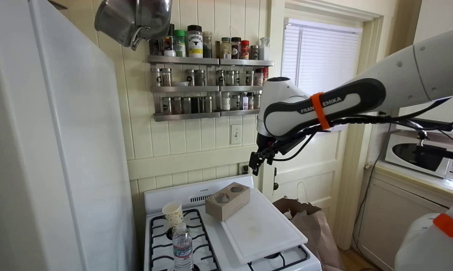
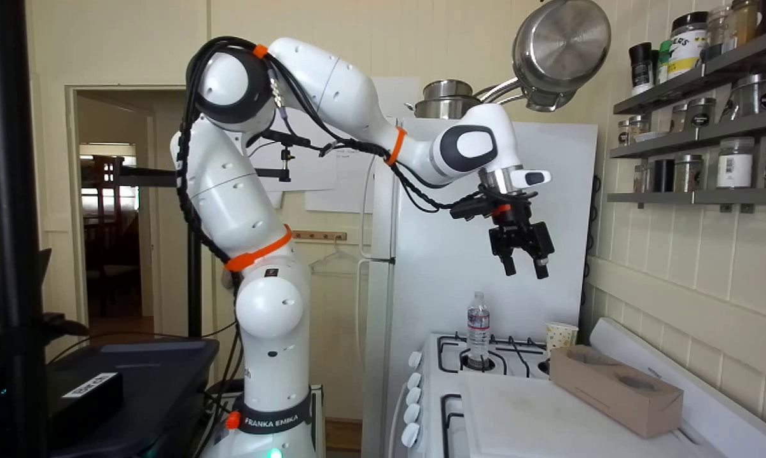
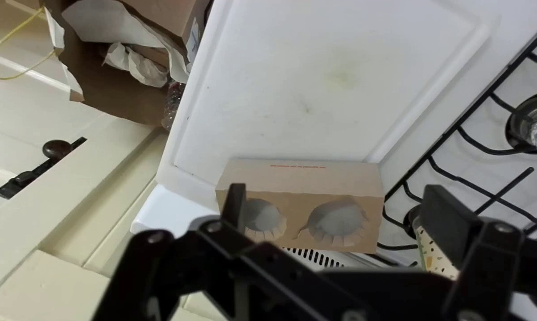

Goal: Adjust the cup holder on the cutting board

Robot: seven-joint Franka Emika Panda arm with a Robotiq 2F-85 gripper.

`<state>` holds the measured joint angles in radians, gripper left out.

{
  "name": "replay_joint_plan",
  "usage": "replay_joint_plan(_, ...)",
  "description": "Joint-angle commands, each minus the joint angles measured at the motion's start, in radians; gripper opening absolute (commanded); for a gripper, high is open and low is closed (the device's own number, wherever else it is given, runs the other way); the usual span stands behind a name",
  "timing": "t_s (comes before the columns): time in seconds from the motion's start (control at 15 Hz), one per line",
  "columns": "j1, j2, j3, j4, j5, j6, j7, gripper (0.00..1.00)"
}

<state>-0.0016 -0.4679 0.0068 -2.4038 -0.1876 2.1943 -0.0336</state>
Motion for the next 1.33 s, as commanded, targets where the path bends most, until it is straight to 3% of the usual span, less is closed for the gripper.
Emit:
replay_joint_plan(0.0, 0.012, 0.186, -0.063, 0.174, 0.128, -0.034, -0.061, 1.0)
replay_joint_plan(0.27, -0.011, 0.369, -0.091, 0.387, 0.225, -0.106, -0.058, 1.0)
replay_joint_plan(0.53, -0.038, 0.509, -0.083, 0.55, 0.176, -0.203, 0.037, 1.0)
replay_joint_plan(0.6, -0.035, 0.432, -0.081, 0.455, 0.188, -0.132, -0.016, 1.0)
replay_joint_plan(0.87, -0.041, 0.506, -0.081, 0.529, 0.185, -0.161, 0.016, 1.0)
replay_joint_plan(1.27, -0.075, 0.7, -0.113, 0.629, 0.042, -0.184, 0.023, 1.0)
